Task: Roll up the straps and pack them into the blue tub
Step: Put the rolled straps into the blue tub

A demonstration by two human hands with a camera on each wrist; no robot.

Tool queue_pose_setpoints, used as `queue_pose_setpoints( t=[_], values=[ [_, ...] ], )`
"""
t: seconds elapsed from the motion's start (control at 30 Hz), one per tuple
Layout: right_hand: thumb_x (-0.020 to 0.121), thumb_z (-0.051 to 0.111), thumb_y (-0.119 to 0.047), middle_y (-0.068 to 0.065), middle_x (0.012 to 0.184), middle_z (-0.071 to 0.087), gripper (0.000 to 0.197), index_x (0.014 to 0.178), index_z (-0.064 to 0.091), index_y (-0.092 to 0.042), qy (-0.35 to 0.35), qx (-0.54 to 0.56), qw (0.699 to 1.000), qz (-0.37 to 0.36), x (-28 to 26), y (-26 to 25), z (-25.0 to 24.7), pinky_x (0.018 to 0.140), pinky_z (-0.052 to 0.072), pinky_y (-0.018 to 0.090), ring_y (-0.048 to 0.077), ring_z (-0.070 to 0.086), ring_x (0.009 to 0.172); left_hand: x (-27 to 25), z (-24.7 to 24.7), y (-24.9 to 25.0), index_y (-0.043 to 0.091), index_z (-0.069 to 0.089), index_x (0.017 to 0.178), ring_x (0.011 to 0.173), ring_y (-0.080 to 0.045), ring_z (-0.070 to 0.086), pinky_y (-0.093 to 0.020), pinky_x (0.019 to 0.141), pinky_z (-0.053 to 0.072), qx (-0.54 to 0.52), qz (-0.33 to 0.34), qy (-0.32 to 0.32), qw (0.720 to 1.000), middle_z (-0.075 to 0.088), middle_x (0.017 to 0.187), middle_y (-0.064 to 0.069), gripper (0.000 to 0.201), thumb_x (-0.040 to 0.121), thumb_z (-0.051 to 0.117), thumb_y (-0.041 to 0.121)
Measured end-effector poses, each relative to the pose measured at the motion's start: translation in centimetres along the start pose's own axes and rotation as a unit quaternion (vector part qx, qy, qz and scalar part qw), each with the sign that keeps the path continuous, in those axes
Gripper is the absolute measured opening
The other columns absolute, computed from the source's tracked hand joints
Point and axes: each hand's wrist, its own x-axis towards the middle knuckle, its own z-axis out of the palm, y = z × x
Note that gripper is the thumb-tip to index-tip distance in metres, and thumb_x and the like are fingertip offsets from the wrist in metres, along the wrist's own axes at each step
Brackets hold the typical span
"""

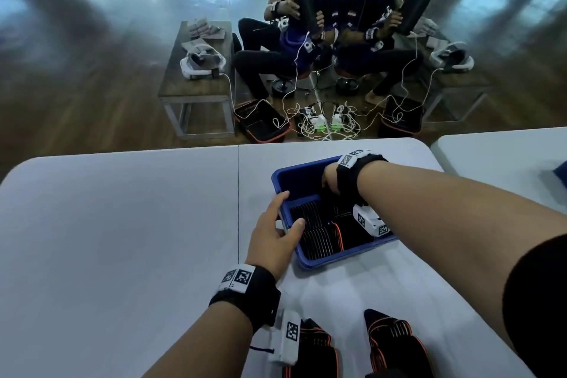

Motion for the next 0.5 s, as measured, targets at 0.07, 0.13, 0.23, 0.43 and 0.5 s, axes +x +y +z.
queue_pose_setpoints(
  t=[0.07, 0.13, 0.23, 0.43, 0.5],
  values=[
    [0.074, 0.061, -0.041, 0.000, 0.106, 0.071, 0.038, 0.110, 0.071, -0.033, -0.003, -0.013, 1.000, -0.004, 0.7, -0.2, 0.2, 0.090, 0.056, 0.044, 0.029, 0.067, 0.091, -0.1, 0.0, 0.1, 0.077, 0.033, 0.123, 0.088, -0.020, 0.069, -0.040, 0.088, 0.059, -0.001, 0.000, 0.001, 1.000, 0.051, 0.120, 0.020, 0.056, 0.094, 0.065, 0.041],
    [0.063, 0.054, -0.036, 0.000, 0.113, 0.071, 0.054, 0.115, 0.070, -0.035, -0.004, -0.001, 1.000, -0.018, 2.6, -0.3, 0.8, 0.091, 0.056, 0.044, 0.028, 0.068, 0.094, -0.1, 0.0, 0.1, 0.077, 0.033, 0.123, 0.086, -0.023, 0.069, -0.041, 0.087, 0.059, -0.005, -0.005, 0.001, 1.000, 0.051, 0.120, 0.020, 0.056, 0.093, 0.064, 0.042],
    [0.066, 0.052, -0.032, 0.003, 0.104, 0.071, 0.047, 0.108, 0.072, -0.030, -0.015, -0.022, 1.000, -0.016, 4.3, -0.7, 1.0, 0.086, 0.057, 0.046, 0.029, 0.068, 0.085, -0.1, 0.0, 0.1, 0.076, 0.033, 0.125, 0.086, -0.023, 0.069, -0.041, 0.086, 0.060, -0.003, -0.005, 0.002, 1.000, 0.051, 0.120, 0.020, 0.055, 0.094, 0.064, 0.043],
    [0.070, 0.052, -0.032, 0.005, 0.093, 0.069, 0.018, 0.083, 0.064, -0.027, -0.044, -0.064, 0.997, -0.005, 2.1, -1.5, -0.3, 0.084, 0.056, 0.045, 0.028, 0.066, 0.079, -0.1, 0.0, 0.2, 0.075, 0.033, 0.128, 0.089, -0.021, 0.069, -0.042, 0.089, 0.059, -0.003, -0.012, 0.002, 1.000, 0.051, 0.126, 0.010, 0.055, 0.093, 0.064, 0.044],
    [0.078, 0.057, -0.032, 0.002, 0.097, 0.069, 0.024, 0.098, 0.068, -0.027, -0.033, -0.081, 0.995, -0.037, 7.1, 0.5, 1.7, 0.081, 0.056, 0.043, 0.028, 0.066, 0.082, -0.2, 0.0, 0.2, 0.075, 0.033, 0.129, 0.089, -0.020, 0.069, -0.042, 0.089, 0.059, -0.004, -0.011, 0.003, 1.000, 0.051, 0.126, 0.011, 0.055, 0.093, 0.064, 0.044]
  ],
)
